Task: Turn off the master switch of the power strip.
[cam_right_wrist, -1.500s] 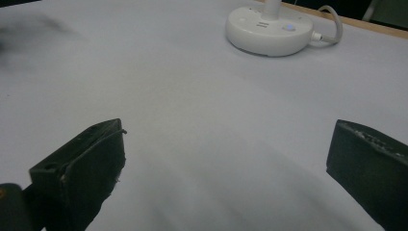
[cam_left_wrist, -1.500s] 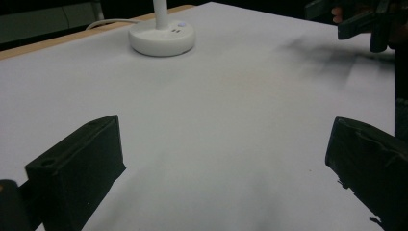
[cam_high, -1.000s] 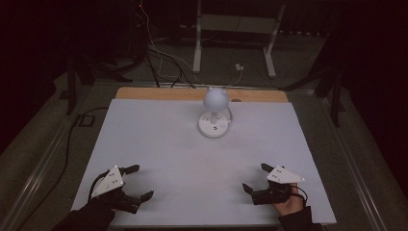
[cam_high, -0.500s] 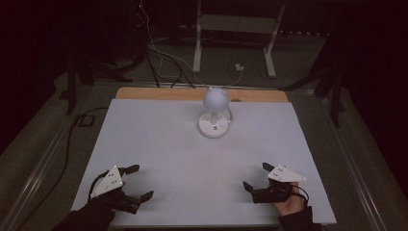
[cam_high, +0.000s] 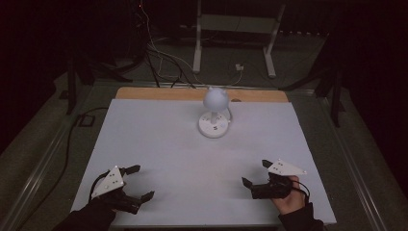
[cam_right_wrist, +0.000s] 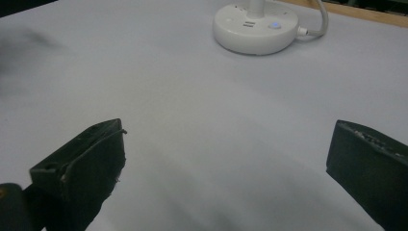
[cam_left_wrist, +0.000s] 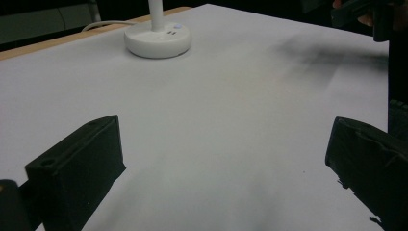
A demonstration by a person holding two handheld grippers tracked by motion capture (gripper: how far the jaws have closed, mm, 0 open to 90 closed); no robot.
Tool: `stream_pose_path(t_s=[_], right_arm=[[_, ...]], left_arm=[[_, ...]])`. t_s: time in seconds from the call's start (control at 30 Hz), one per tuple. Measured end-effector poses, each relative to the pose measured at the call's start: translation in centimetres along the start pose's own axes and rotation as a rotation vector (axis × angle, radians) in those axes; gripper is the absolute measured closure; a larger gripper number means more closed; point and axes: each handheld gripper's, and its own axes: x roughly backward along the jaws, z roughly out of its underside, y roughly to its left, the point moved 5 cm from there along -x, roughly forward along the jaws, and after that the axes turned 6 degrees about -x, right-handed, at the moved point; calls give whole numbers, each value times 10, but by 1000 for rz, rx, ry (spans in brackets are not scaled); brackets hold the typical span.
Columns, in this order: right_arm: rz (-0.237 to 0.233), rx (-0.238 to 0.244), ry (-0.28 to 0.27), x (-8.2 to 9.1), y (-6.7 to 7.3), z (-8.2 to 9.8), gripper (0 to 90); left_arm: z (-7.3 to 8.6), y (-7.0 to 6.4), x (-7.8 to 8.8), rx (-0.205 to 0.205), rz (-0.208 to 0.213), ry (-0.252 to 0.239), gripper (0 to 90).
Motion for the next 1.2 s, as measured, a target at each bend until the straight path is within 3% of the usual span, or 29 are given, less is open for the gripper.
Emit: stream_pose_path(t_s=[0.47,1.2], right_arm=[[-15,10,-31,2,-2,-33,0],[-29,47,-46,-19,-4,-71,0]], left_arm=[[0,-1,0,-1,7,1,3],[-1,-3,1,-2,14,-4,3]])
